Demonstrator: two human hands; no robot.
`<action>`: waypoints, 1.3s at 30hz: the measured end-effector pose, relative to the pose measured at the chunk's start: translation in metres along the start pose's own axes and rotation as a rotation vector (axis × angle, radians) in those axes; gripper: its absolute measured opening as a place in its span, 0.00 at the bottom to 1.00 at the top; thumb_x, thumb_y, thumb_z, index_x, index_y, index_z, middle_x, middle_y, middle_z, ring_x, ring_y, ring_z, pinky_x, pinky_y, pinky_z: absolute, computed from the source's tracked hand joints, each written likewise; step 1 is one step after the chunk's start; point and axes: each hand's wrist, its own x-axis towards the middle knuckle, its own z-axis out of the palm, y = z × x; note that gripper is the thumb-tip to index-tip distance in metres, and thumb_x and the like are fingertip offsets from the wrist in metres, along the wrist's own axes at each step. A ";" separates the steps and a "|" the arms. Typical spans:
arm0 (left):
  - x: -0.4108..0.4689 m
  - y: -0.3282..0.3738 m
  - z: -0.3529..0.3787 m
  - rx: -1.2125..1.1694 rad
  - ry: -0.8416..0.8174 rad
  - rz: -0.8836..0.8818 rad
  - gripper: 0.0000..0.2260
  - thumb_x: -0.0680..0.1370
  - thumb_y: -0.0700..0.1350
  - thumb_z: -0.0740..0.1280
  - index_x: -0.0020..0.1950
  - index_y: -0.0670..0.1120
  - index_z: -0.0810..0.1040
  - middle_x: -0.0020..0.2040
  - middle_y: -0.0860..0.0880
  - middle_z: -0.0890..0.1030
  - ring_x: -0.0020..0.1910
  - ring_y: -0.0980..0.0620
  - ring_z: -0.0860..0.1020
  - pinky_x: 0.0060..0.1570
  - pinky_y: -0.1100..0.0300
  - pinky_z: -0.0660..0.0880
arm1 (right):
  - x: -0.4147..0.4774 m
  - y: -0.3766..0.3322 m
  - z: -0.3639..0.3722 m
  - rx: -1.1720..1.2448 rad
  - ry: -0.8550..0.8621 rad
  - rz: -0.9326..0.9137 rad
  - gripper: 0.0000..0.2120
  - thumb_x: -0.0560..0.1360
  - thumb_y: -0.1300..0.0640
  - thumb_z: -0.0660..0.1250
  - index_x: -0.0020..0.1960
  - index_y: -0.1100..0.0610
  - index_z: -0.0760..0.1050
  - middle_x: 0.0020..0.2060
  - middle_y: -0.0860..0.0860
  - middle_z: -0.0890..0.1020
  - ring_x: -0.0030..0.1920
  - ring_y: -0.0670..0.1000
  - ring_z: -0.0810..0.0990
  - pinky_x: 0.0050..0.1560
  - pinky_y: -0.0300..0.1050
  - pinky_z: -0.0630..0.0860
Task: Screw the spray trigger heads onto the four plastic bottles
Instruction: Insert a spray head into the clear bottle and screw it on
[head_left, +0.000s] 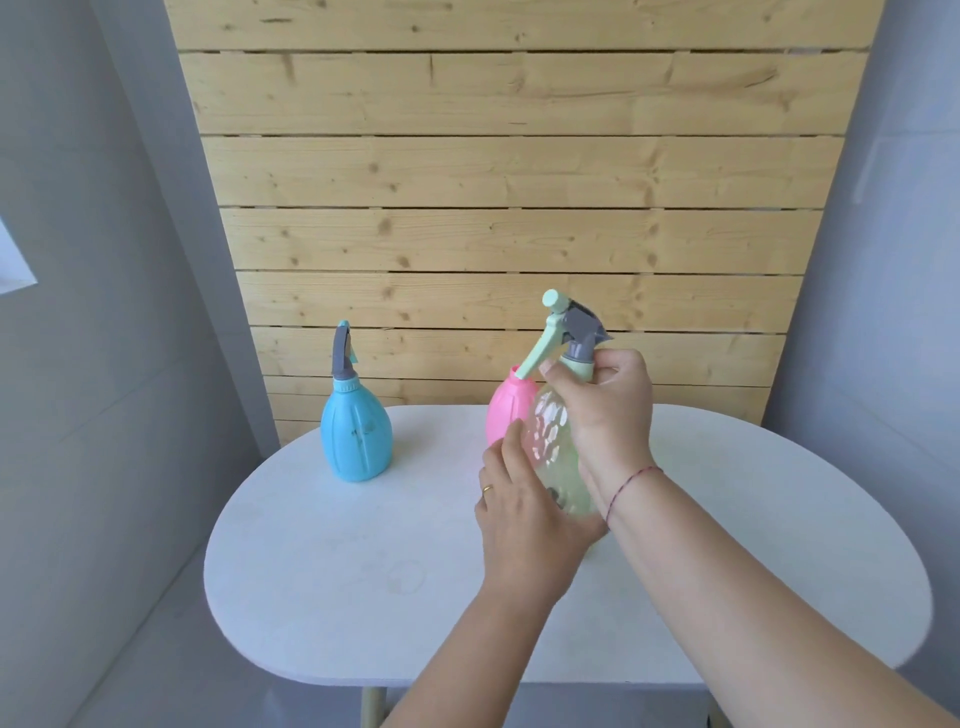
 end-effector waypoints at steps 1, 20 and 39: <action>0.000 -0.001 0.001 0.050 0.045 -0.003 0.45 0.62 0.60 0.64 0.76 0.48 0.55 0.65 0.50 0.66 0.66 0.48 0.67 0.61 0.51 0.70 | -0.002 0.001 0.004 0.002 -0.013 0.009 0.16 0.65 0.59 0.76 0.47 0.57 0.71 0.37 0.50 0.80 0.34 0.47 0.78 0.39 0.41 0.74; 0.063 -0.093 -0.105 -0.359 -0.303 -0.228 0.36 0.65 0.42 0.74 0.69 0.58 0.65 0.66 0.49 0.72 0.65 0.50 0.72 0.58 0.56 0.75 | -0.016 0.071 0.033 -0.230 -0.849 0.235 0.27 0.68 0.60 0.75 0.63 0.46 0.71 0.59 0.49 0.78 0.58 0.45 0.78 0.54 0.42 0.77; 0.109 -0.115 -0.042 -0.049 0.132 -0.240 0.27 0.71 0.38 0.70 0.69 0.44 0.66 0.63 0.47 0.74 0.62 0.46 0.72 0.61 0.53 0.72 | -0.002 0.117 0.090 -0.376 -0.379 0.173 0.27 0.68 0.56 0.73 0.64 0.54 0.67 0.55 0.54 0.79 0.54 0.55 0.80 0.55 0.52 0.78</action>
